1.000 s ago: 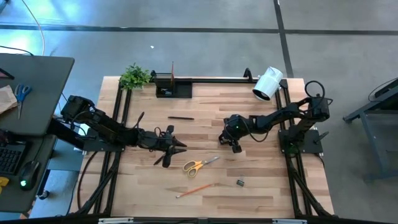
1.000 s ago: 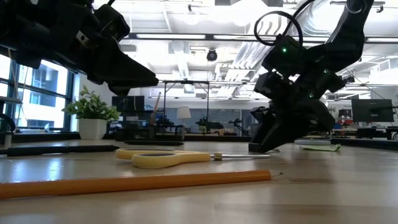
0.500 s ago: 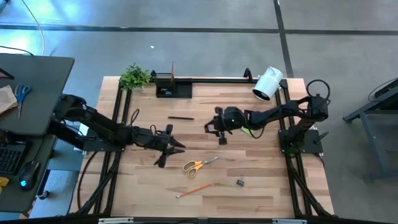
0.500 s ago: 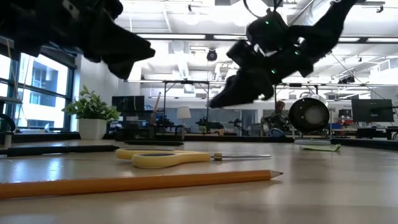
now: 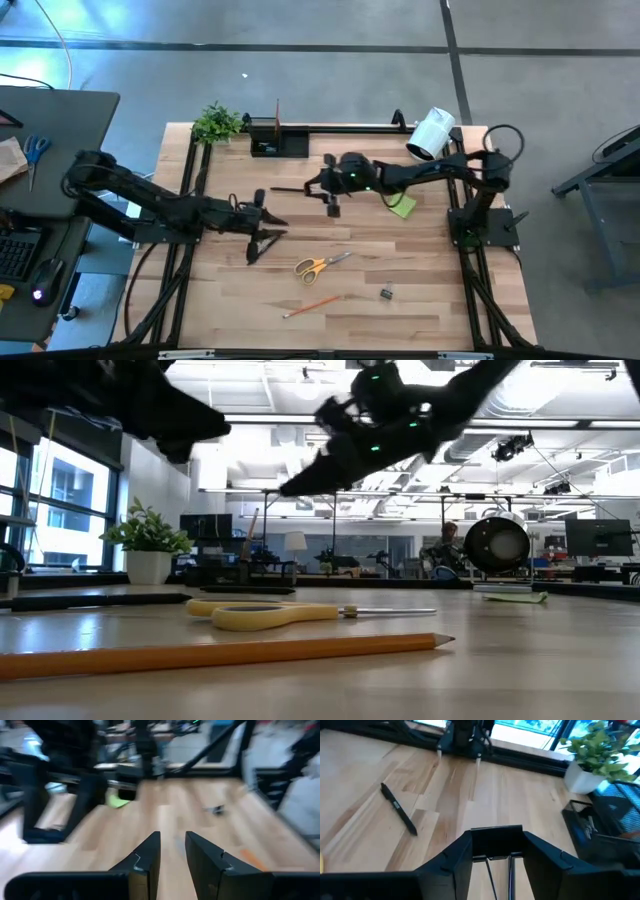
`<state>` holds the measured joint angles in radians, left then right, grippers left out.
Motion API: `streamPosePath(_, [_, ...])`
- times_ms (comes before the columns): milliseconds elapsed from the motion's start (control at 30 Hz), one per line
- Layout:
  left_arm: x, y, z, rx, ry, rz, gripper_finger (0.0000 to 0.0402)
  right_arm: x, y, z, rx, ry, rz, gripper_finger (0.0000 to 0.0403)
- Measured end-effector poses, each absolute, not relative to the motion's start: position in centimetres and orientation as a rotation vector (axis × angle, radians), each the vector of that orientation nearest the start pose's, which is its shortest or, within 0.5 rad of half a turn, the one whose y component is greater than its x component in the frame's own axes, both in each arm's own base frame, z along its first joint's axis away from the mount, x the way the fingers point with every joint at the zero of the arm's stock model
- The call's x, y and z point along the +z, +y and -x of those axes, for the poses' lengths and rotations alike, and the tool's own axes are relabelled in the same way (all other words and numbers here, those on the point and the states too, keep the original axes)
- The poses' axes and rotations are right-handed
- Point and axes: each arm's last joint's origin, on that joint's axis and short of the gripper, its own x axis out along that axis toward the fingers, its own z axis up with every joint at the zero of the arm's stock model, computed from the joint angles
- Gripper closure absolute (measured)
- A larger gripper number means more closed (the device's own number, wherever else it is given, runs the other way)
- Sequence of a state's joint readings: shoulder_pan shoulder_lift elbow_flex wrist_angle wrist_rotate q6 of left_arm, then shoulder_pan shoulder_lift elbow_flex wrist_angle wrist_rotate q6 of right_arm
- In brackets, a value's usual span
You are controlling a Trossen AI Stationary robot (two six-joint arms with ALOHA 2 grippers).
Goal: Pick and place office supplies into organizer
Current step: Put the top black binder clip into the bottom left section of the desk organizer
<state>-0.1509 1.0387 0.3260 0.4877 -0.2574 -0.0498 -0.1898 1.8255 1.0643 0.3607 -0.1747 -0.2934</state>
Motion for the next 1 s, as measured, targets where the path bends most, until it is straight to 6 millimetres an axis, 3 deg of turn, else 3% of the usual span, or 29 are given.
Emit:
streamPosePath(133, [20.3,-1.9,-19.0,0.202,0.227,-0.028,0.0321,19.6,-8.3,-41.5,0.023,0.384,0.217,0.0254])
streamPosePath(367, [21.4,-1.7,-17.4,0.18,0.203,0.019,0.0321,20.8,-13.0,-45.7,-0.065,0.357,0.181,0.0253])
streamPosePath(633, [20.8,-1.7,-17.5,0.184,0.253,0.019,0.0321,21.3,-17.7,-48.6,-0.128,0.345,0.14,0.0251])
streamPosePath(1000, [22.0,-1.8,-16.8,0.133,0.174,0.044,0.0321,20.8,-21.2,-51.9,-0.182,0.268,0.117,0.025])
